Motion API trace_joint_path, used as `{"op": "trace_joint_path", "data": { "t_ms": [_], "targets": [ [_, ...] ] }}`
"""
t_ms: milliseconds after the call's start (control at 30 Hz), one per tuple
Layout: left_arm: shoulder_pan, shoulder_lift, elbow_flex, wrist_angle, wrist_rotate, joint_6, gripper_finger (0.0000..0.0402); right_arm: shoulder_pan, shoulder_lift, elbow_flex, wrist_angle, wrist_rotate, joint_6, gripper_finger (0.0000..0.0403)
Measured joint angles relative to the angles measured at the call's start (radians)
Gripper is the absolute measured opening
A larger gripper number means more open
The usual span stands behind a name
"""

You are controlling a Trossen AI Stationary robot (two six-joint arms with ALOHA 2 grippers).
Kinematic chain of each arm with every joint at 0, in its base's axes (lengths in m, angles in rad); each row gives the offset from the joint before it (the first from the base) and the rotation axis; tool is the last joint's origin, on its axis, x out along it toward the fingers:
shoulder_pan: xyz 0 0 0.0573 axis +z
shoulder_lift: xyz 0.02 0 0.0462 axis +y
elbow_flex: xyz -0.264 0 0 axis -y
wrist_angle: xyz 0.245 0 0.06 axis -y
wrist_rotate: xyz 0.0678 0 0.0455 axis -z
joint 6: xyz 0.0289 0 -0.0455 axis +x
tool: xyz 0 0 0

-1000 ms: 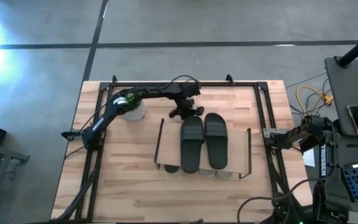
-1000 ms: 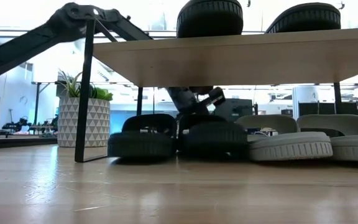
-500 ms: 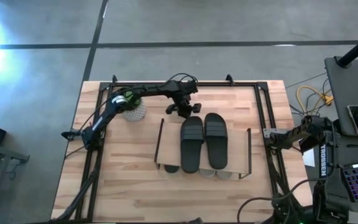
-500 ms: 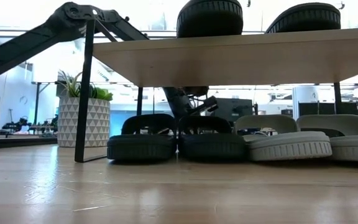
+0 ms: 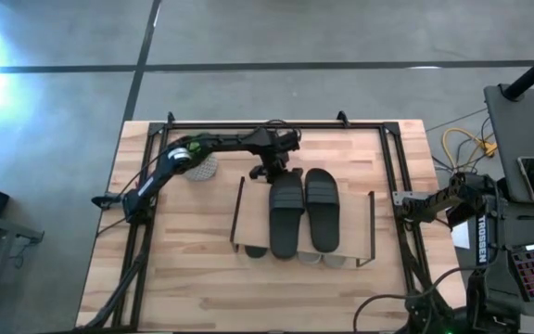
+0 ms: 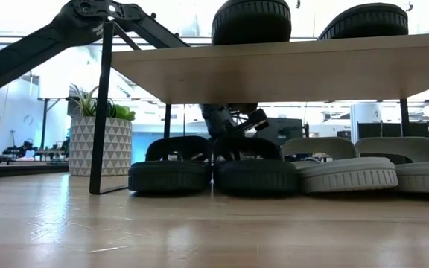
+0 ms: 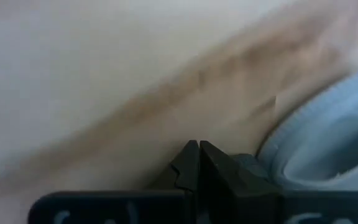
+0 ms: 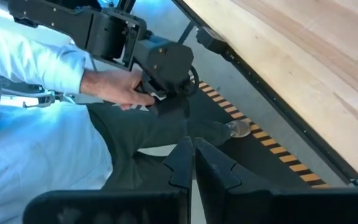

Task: Pick and place slides into the shelf
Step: Adjust the slides under the shelf

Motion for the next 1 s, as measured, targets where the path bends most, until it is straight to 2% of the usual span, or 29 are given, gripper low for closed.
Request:
{"op": "trace_joint_path", "data": {
  "t_ms": [233,400,633,767,1000],
  "targets": [
    [-0.022,-0.020,-0.002,-0.006,-0.004,0.002,0.0000,0.000,0.000,0.000,0.037,0.000,-0.002,0.0011],
    [0.008,-0.053,-0.002,-0.014,-0.127,0.046,0.0000,0.000,0.000,0.000,0.047,0.005,-0.003,0.0011],
    [0.095,-0.104,-0.031,-0.202,-0.271,0.106,0.0000,0.000,0.000,0.000,0.074,0.009,-0.035,0.0011],
    [0.134,-0.118,-0.065,-0.221,-0.214,0.123,0.0000,0.000,0.000,0.000,0.075,0.009,-0.053,0.0011],
    [0.134,-0.118,-0.154,-0.239,-0.169,0.135,0.0000,0.000,0.000,0.000,0.075,0.025,-0.055,0.0011]
  ]
}}
